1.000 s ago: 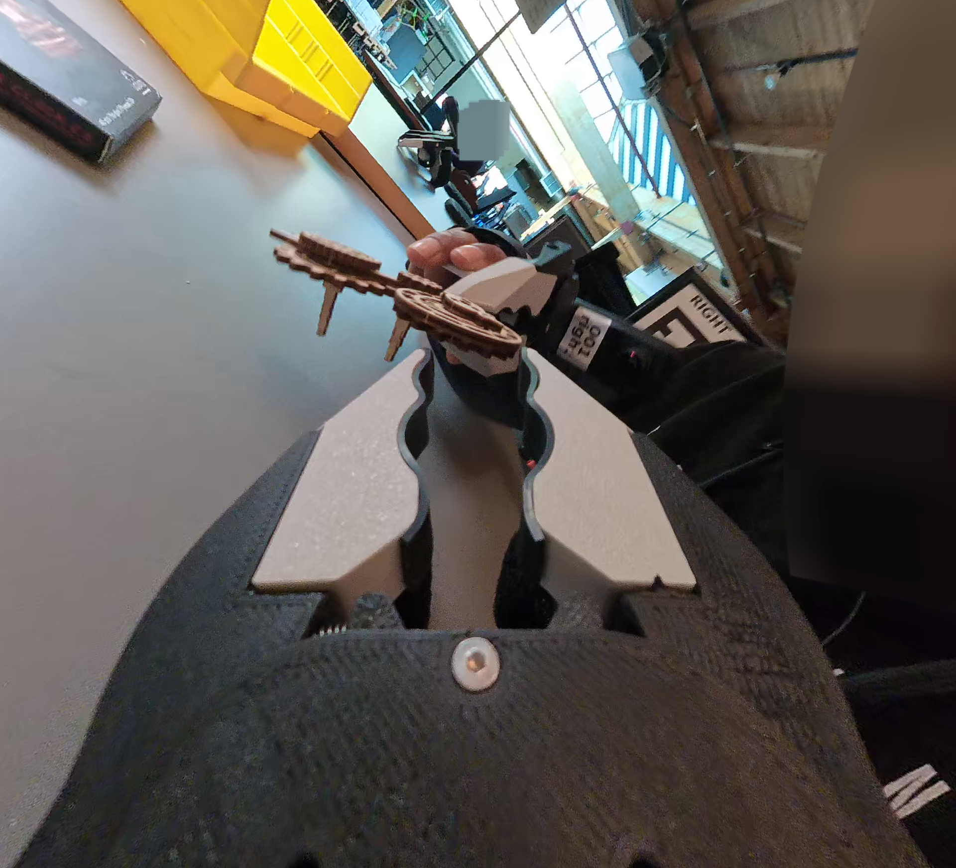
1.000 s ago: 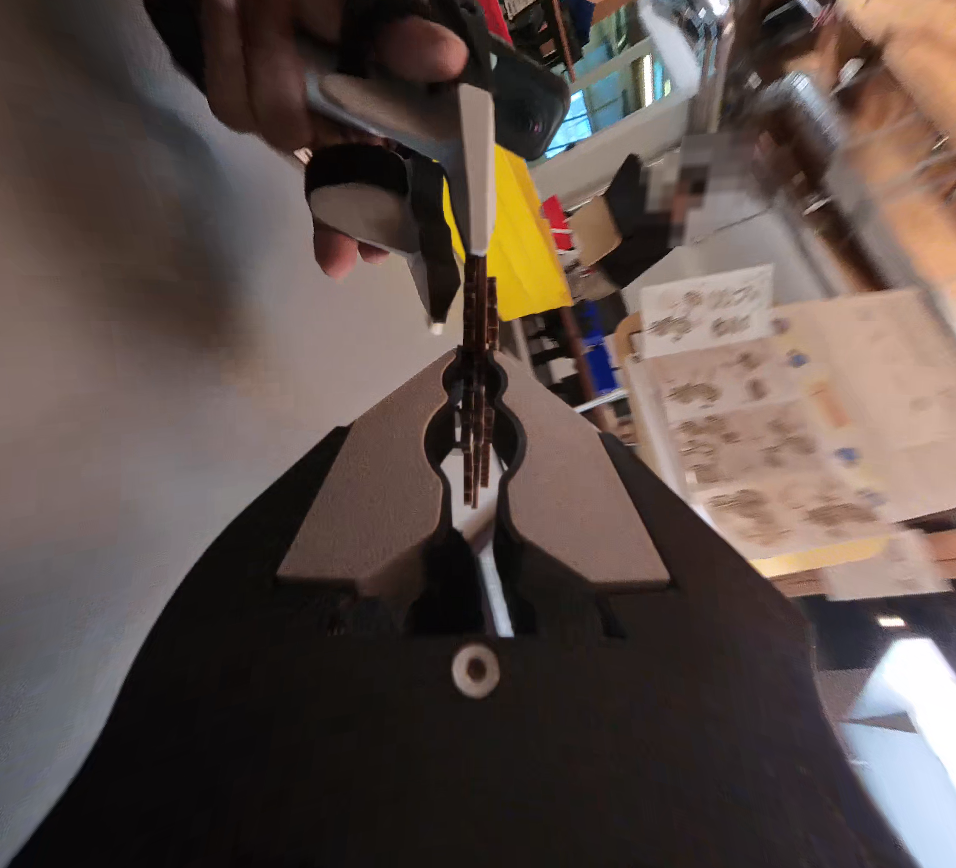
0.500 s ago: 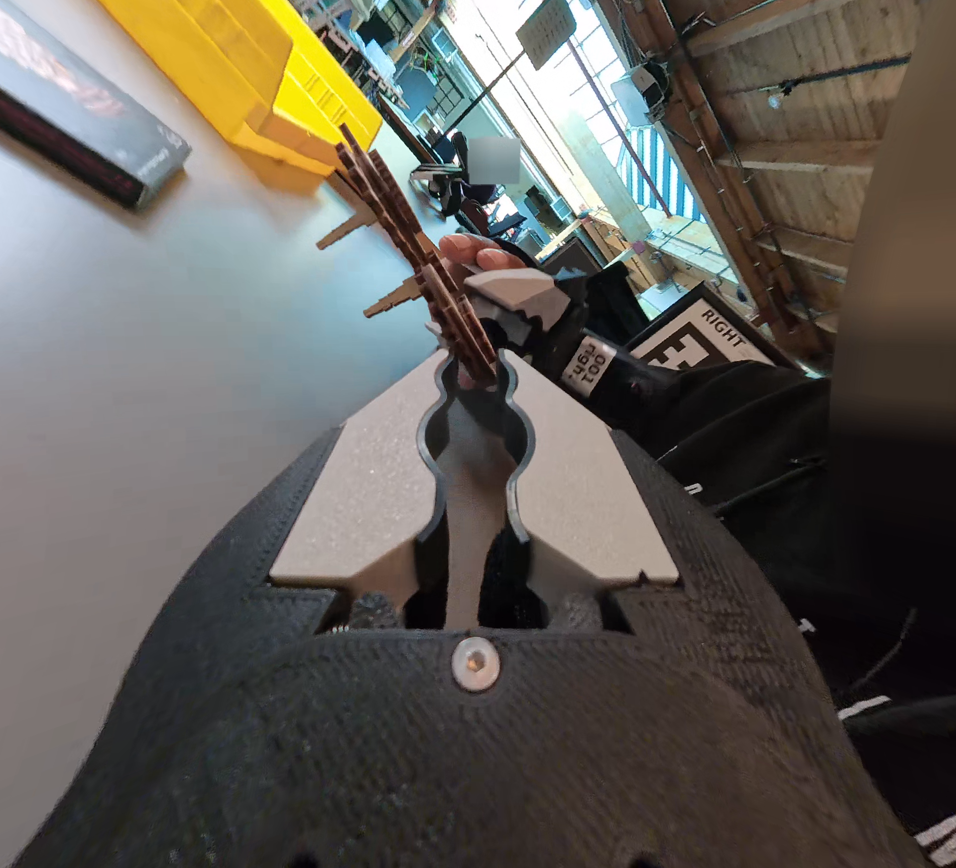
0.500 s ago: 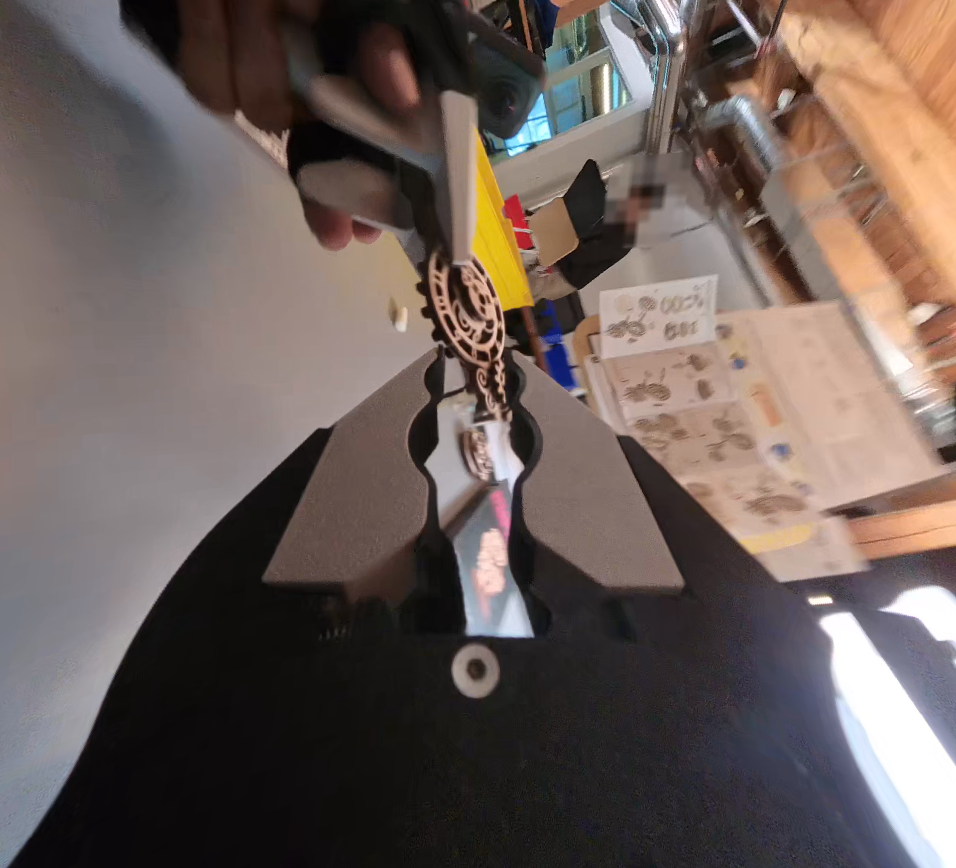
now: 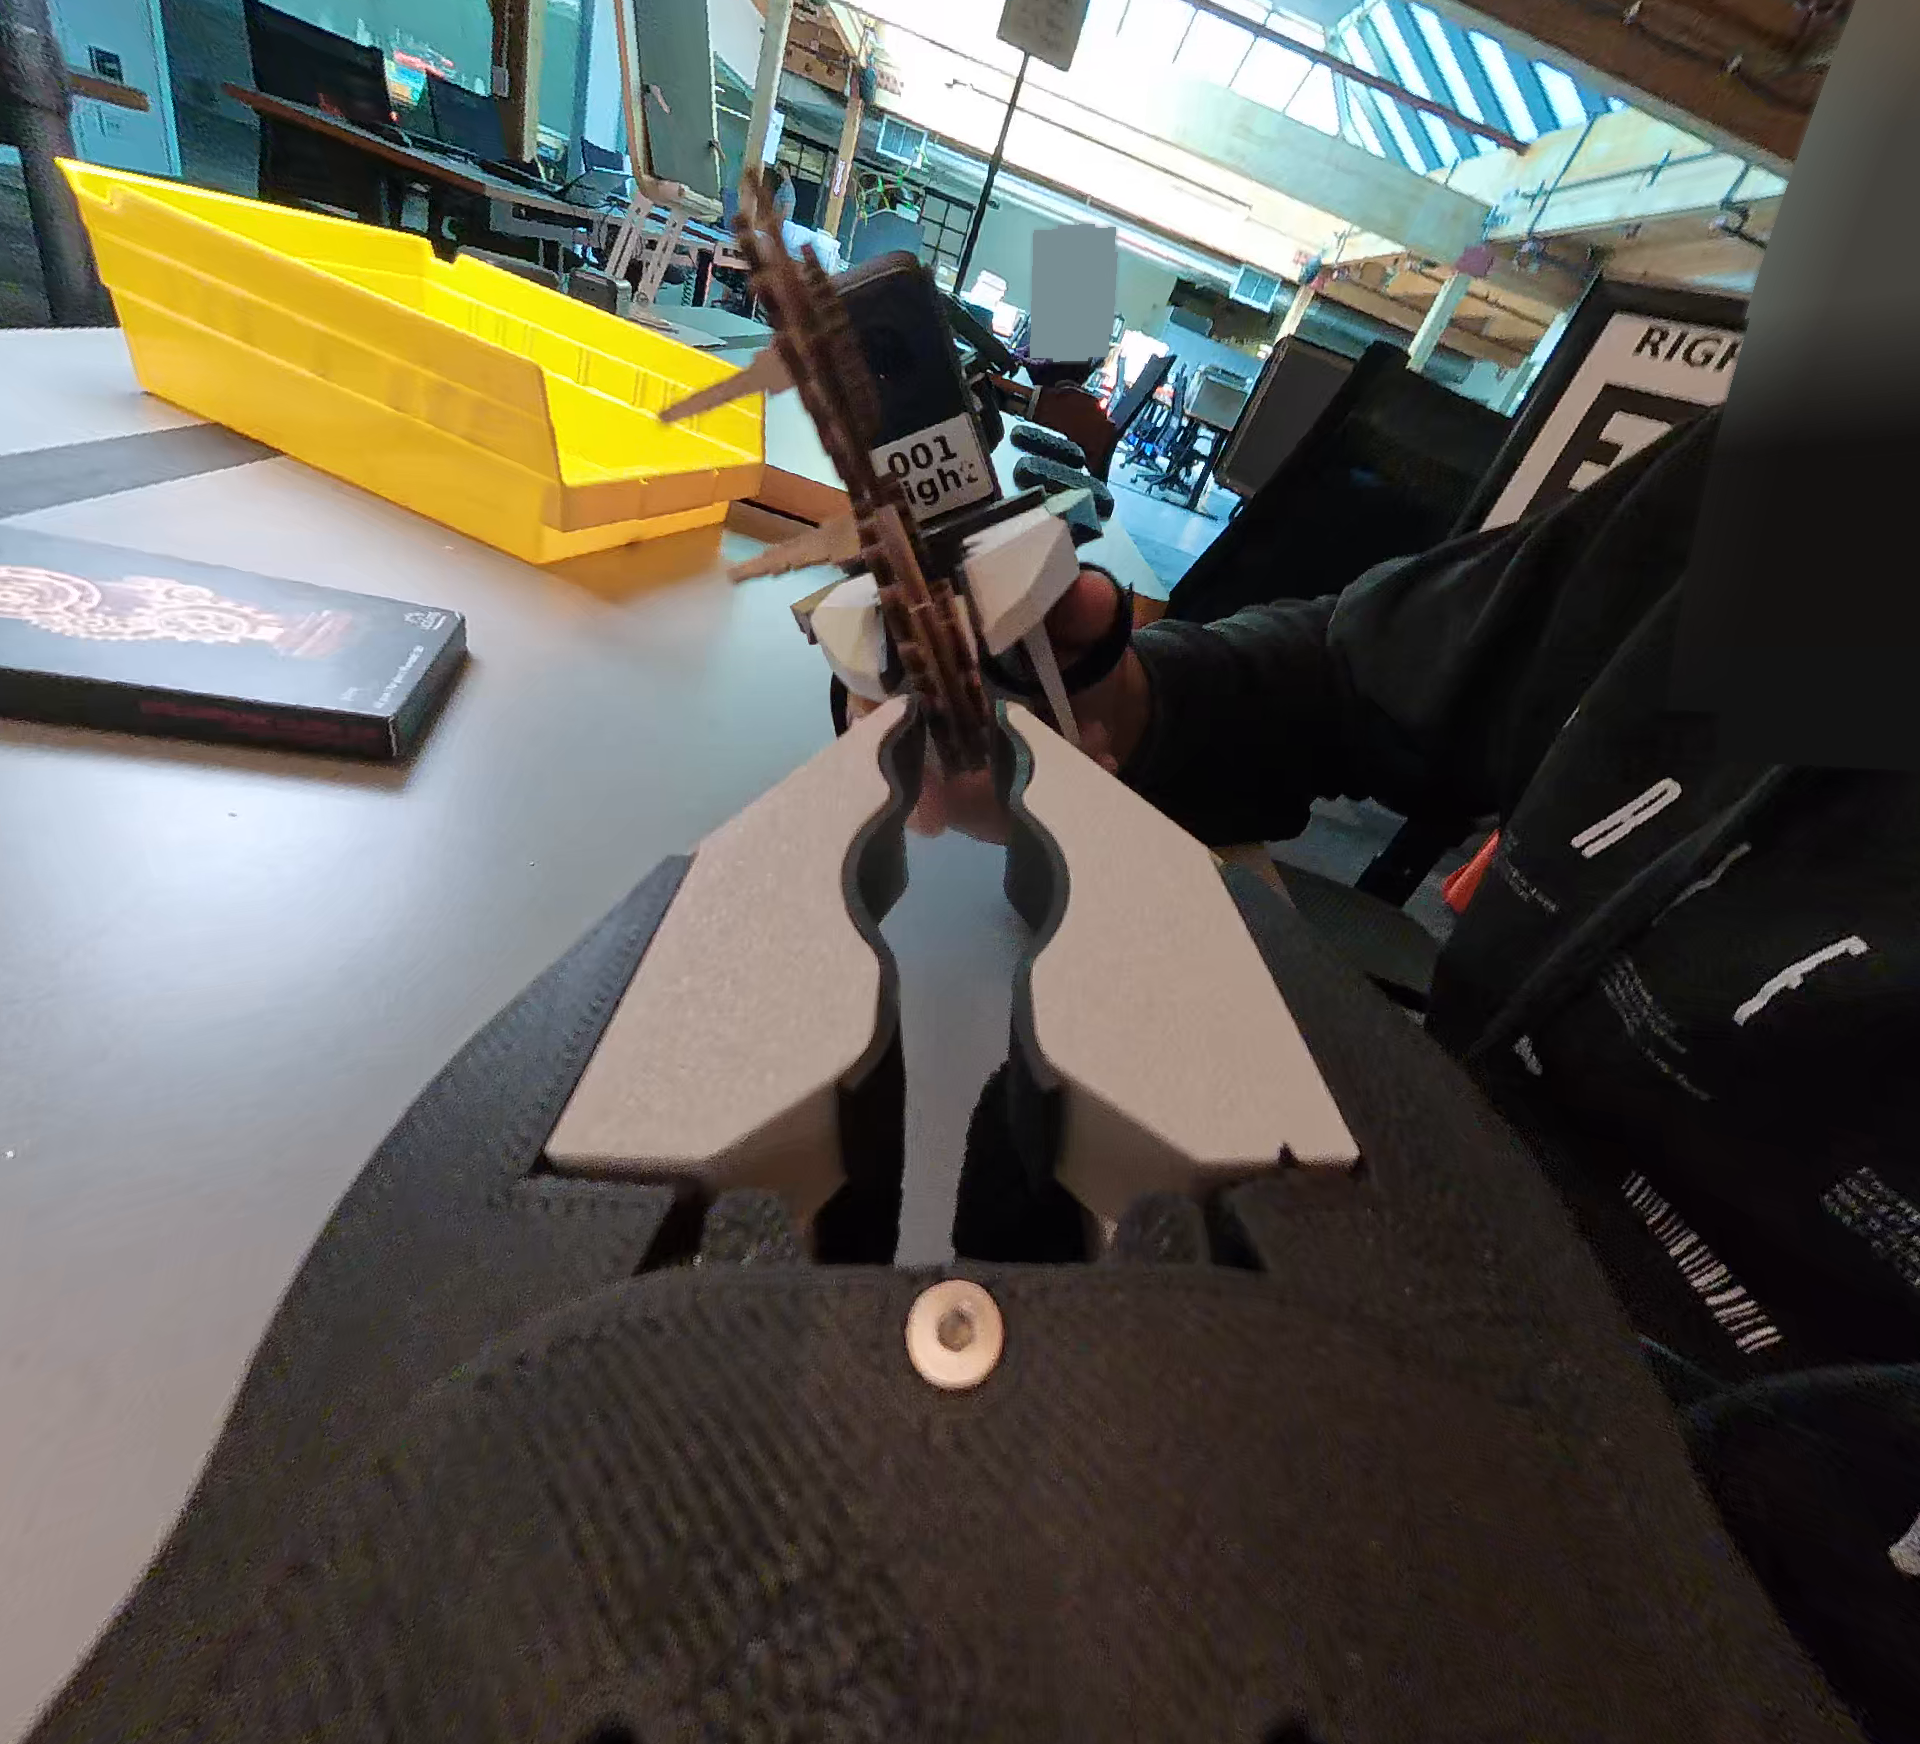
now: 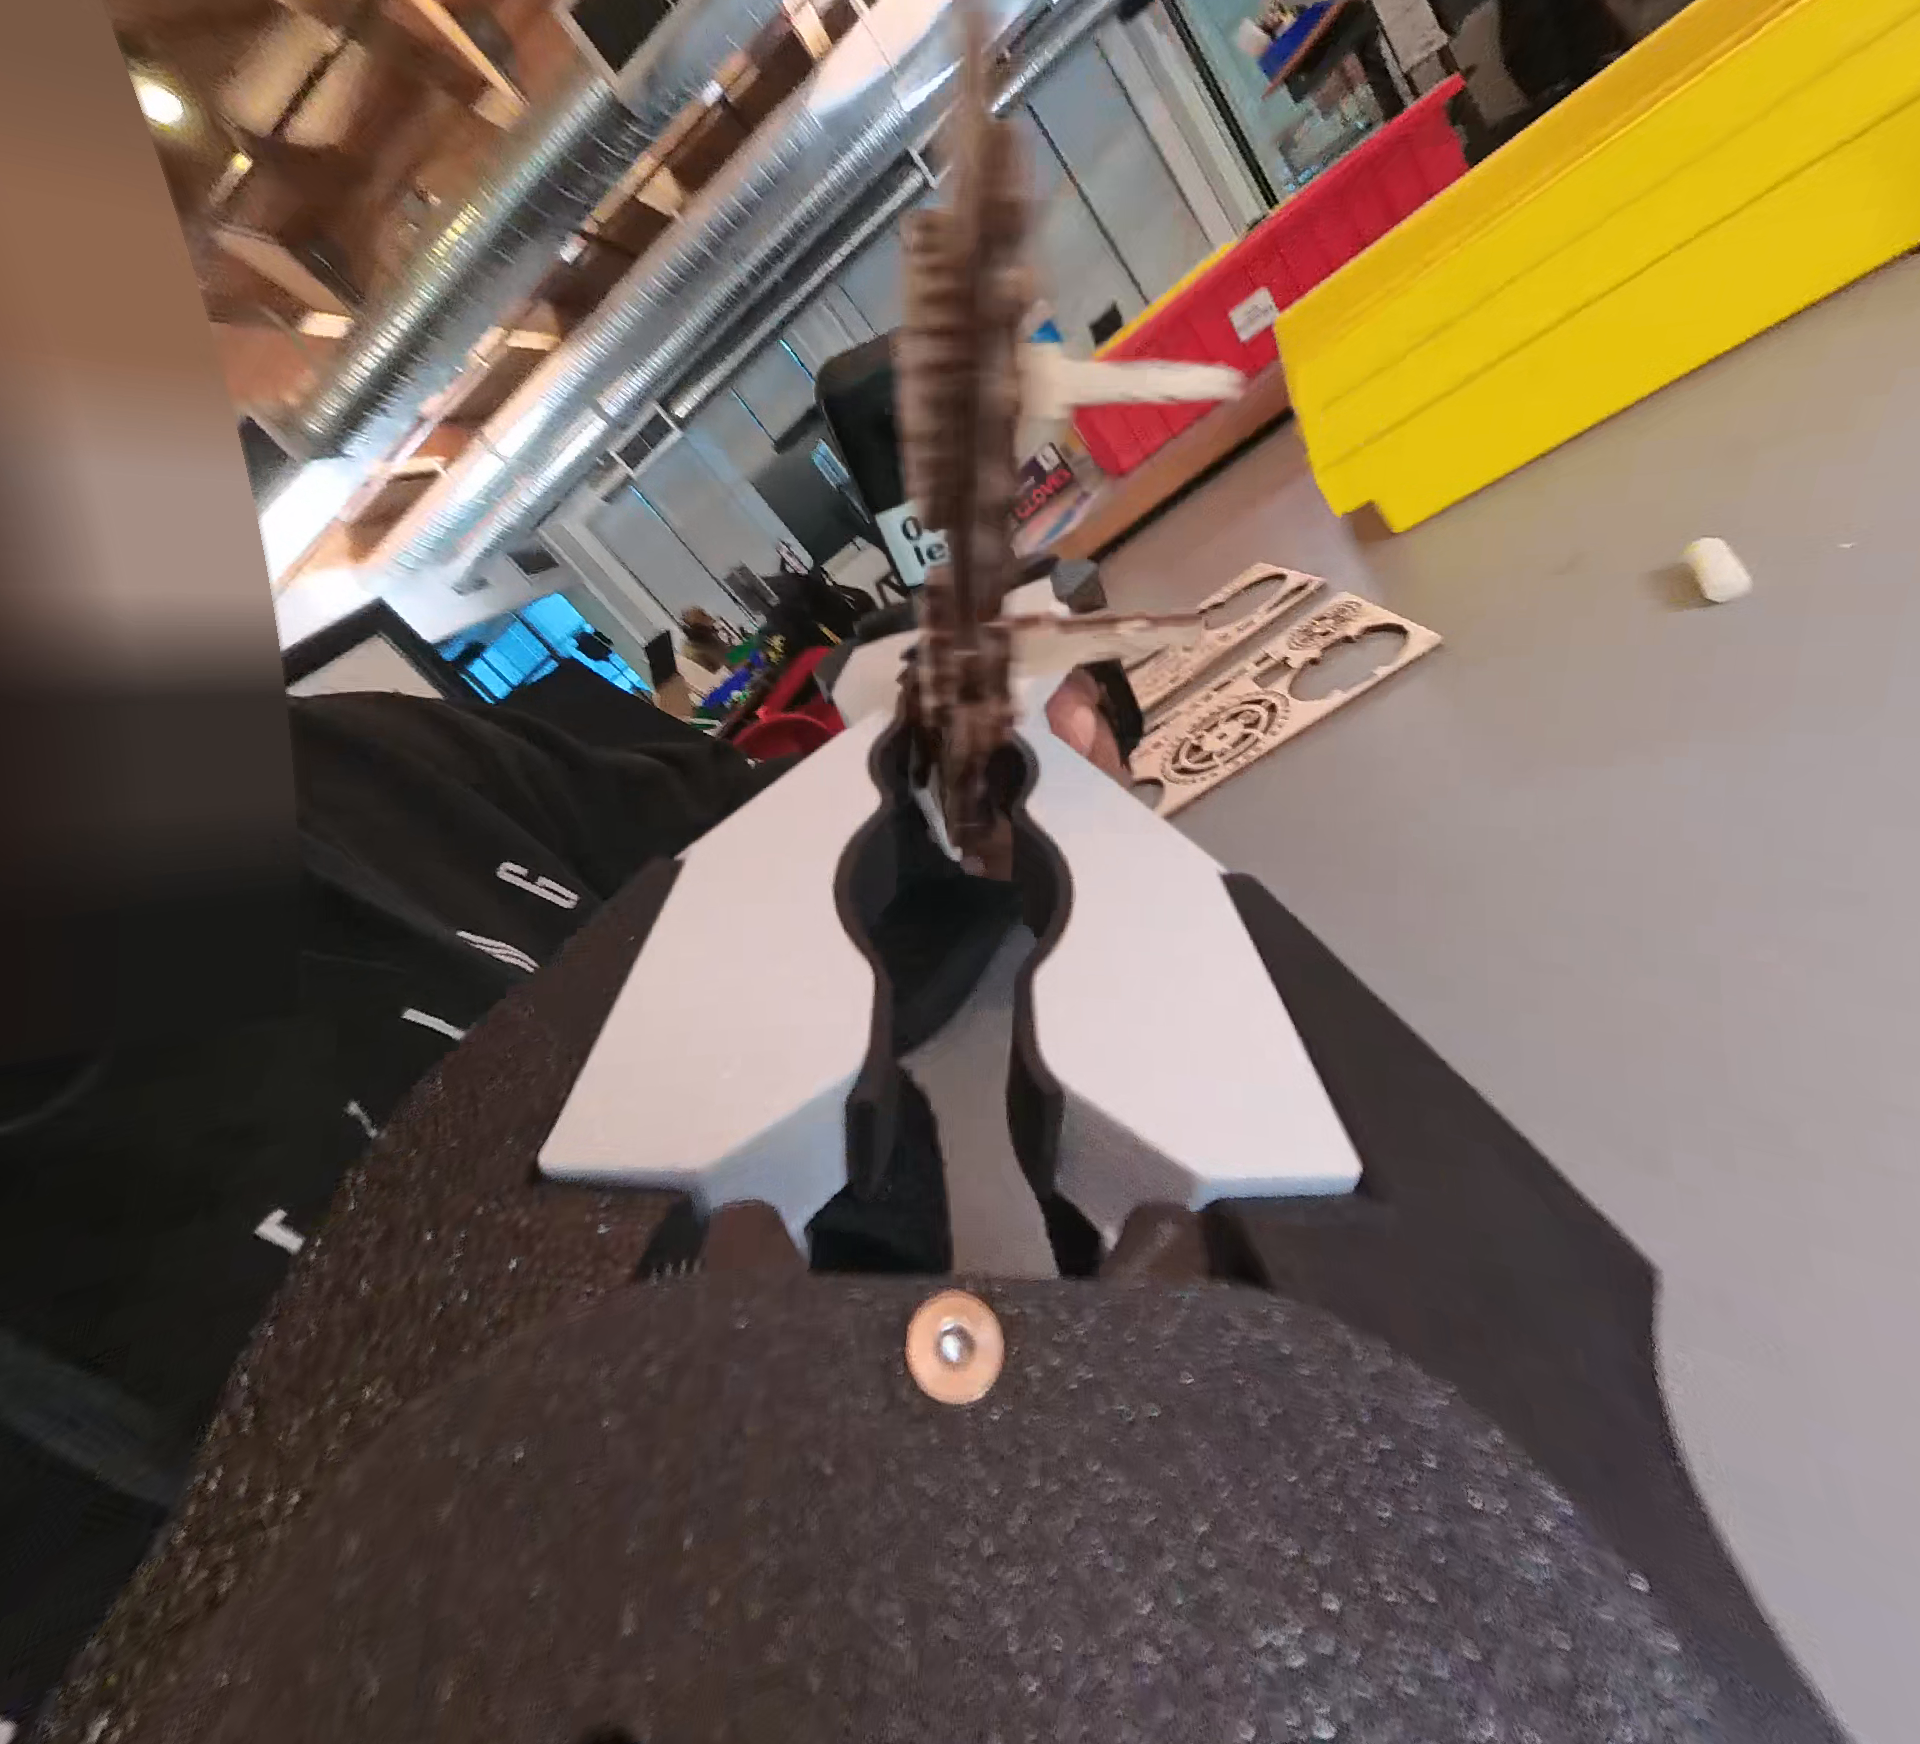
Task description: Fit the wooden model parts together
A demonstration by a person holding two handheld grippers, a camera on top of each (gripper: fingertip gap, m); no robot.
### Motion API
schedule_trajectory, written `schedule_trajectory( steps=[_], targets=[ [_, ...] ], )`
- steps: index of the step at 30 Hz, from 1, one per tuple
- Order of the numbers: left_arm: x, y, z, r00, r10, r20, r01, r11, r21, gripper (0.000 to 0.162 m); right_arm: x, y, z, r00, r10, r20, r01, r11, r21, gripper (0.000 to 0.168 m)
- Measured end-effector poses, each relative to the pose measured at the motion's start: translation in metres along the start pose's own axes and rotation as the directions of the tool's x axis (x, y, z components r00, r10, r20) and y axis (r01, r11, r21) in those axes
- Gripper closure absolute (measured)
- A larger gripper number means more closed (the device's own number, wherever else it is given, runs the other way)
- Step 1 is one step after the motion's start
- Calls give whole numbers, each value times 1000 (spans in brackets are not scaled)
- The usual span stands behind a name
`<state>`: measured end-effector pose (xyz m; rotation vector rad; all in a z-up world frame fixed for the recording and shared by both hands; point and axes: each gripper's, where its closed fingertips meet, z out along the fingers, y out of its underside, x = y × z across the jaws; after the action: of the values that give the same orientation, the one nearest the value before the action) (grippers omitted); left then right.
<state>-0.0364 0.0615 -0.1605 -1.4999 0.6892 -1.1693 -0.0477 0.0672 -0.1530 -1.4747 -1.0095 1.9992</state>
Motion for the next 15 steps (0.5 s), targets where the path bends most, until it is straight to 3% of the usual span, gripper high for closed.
schedule_trajectory(
  steps=[5,9,15],
  targets=[
    [0,3,1,1000,-8,-6,8,1000,-17,150,-4,3,-2,985,-172,-25,171,985,-36,158],
    [-1,-10,-5,1000,-1,7,0,999,45,148,-1,13,-2,911,-405,-80,392,909,-144,157],
    [-1,-8,-5,997,63,41,-63,998,-1,154,-1,16,0,844,-527,-102,502,842,-197,158]
  ],
)
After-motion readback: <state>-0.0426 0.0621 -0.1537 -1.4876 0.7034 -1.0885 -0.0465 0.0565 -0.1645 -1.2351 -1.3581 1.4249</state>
